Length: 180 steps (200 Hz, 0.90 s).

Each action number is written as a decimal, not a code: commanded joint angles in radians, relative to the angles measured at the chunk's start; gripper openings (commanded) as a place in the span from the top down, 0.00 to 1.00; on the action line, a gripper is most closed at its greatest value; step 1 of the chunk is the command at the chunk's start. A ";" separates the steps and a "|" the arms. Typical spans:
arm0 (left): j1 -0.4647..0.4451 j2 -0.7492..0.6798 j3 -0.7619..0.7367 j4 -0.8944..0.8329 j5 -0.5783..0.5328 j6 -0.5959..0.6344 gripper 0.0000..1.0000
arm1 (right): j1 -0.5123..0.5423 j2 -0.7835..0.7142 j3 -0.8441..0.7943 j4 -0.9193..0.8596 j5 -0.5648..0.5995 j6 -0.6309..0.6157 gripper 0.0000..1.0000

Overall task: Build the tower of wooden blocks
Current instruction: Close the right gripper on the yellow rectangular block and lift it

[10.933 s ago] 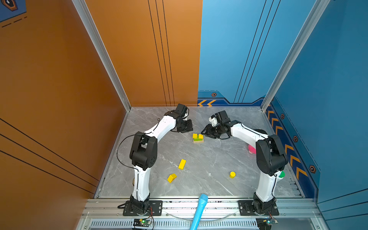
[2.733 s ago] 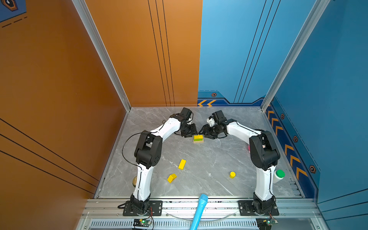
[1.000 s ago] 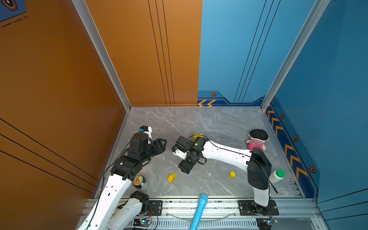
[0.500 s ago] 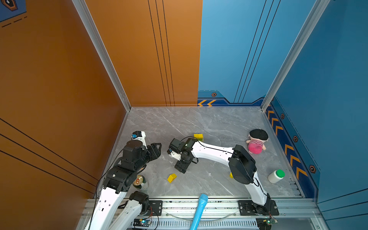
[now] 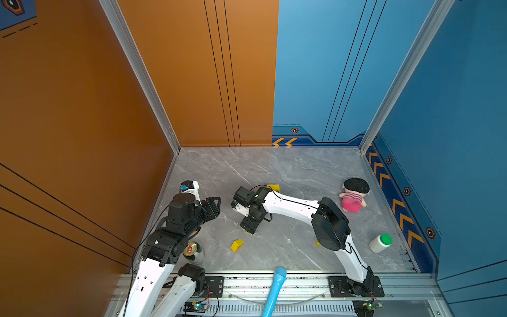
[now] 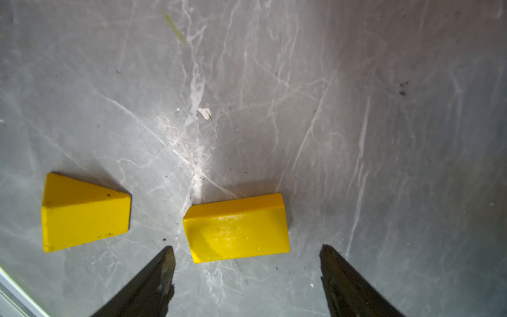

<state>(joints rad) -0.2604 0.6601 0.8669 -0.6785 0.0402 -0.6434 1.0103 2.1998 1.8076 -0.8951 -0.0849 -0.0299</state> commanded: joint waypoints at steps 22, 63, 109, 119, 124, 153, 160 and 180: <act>0.013 0.001 0.020 -0.004 -0.003 0.024 0.45 | -0.003 0.031 0.014 0.006 -0.048 -0.021 0.16; 0.015 0.010 0.023 -0.004 0.003 0.027 0.45 | -0.007 0.046 0.016 0.006 -0.035 -0.022 0.16; 0.018 0.018 0.029 -0.003 0.009 0.031 0.45 | -0.011 0.049 0.016 0.006 -0.031 -0.021 0.18; 0.018 0.016 0.029 -0.003 0.008 0.030 0.45 | -0.010 0.049 0.016 0.006 -0.034 -0.018 0.20; 0.018 0.017 0.029 -0.003 0.008 0.030 0.45 | -0.010 0.049 0.016 0.006 -0.035 -0.018 0.20; 0.020 0.013 0.027 -0.003 0.007 0.031 0.45 | -0.007 0.050 0.013 0.002 -0.035 -0.015 0.27; 0.020 0.012 0.027 -0.003 0.007 0.030 0.45 | -0.006 0.051 0.012 0.002 -0.033 -0.014 0.29; 0.020 0.011 0.027 -0.002 0.010 0.029 0.45 | -0.002 0.051 0.013 -0.002 -0.023 -0.011 0.35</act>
<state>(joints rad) -0.2531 0.6758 0.8722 -0.6777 0.0418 -0.6327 1.0077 2.2387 1.8076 -0.8894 -0.1112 -0.0387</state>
